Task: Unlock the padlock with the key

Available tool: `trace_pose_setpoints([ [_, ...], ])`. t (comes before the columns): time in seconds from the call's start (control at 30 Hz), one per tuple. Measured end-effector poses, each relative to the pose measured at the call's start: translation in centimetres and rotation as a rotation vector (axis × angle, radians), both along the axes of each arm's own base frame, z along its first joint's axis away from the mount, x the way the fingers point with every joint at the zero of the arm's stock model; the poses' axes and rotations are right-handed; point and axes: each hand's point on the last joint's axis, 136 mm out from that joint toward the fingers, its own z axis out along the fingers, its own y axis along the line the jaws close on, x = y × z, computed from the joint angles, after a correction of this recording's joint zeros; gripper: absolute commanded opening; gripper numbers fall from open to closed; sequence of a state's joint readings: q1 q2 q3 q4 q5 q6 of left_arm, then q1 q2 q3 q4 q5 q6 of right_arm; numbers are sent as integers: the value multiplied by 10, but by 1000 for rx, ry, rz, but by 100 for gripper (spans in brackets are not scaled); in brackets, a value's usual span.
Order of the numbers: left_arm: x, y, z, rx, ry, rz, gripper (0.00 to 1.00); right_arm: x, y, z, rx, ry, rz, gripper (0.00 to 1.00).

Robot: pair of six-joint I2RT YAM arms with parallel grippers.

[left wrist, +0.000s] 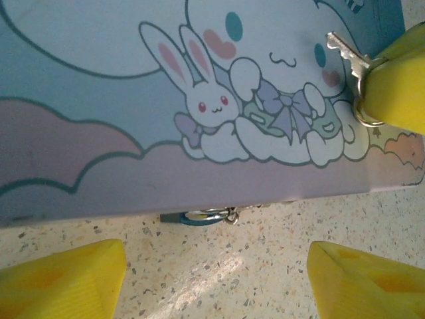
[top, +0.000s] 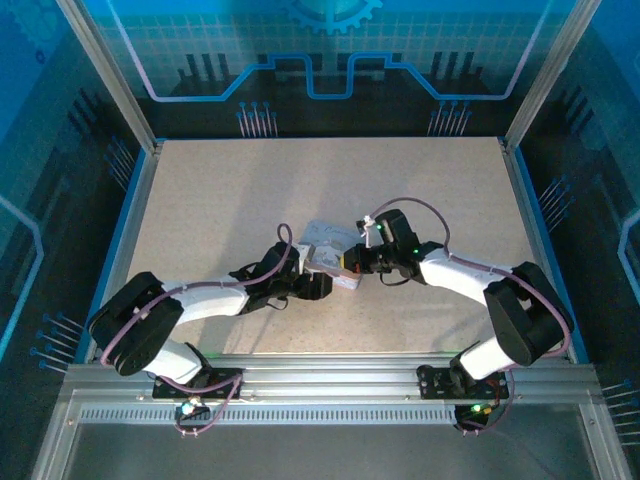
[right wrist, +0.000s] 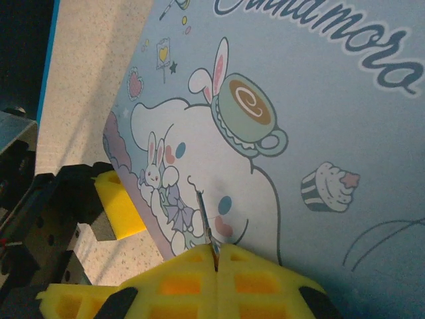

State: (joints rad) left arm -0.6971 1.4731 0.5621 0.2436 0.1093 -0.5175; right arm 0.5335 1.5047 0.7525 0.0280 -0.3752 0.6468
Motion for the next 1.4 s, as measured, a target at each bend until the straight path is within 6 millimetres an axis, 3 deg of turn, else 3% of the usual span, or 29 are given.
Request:
trace_pose_setpoints([
  [1.03, 5, -13, -18, -17, -7, -10, 57, -1, 11, 2, 86, -17, -16, 4],
  [1.4, 2, -21, -14, -57, 16, 15, 50, -1, 11, 2, 86, -17, -15, 4],
])
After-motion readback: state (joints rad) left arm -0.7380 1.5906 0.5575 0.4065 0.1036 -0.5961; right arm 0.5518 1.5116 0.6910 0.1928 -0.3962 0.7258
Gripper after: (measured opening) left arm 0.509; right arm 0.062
